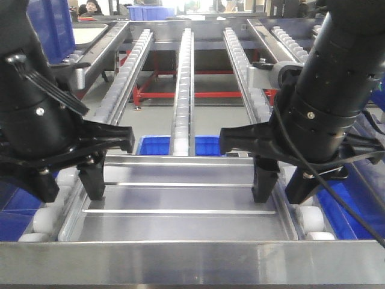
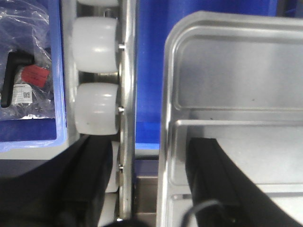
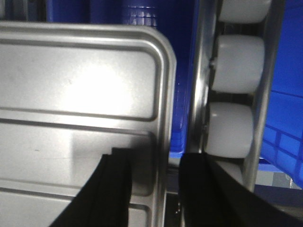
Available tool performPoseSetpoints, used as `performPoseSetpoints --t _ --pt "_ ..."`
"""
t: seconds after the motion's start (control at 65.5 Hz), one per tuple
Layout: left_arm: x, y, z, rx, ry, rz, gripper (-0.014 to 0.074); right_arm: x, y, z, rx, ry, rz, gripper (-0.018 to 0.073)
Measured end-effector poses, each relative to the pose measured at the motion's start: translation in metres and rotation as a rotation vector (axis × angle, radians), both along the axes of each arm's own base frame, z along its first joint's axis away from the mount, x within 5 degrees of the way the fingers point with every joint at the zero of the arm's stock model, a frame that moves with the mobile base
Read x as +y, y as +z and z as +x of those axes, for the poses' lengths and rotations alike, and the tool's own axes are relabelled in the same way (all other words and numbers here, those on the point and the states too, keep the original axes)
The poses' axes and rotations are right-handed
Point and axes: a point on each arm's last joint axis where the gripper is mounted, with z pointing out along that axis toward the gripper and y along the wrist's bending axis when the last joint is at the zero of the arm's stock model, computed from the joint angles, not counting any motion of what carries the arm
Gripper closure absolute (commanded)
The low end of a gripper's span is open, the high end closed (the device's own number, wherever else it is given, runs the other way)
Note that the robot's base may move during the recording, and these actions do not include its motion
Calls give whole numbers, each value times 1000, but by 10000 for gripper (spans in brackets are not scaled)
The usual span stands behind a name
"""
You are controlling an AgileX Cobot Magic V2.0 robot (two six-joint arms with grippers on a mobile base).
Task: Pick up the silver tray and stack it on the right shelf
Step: 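Close both grippers on the tray's side rims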
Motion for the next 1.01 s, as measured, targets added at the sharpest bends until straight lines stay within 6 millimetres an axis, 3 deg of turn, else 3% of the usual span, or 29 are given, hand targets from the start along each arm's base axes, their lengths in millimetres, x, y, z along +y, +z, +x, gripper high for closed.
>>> performPoseSetpoints --t 1.007 --pt "-1 -4 1 9 0 7 332 1 0 1 -4 0 3 185"
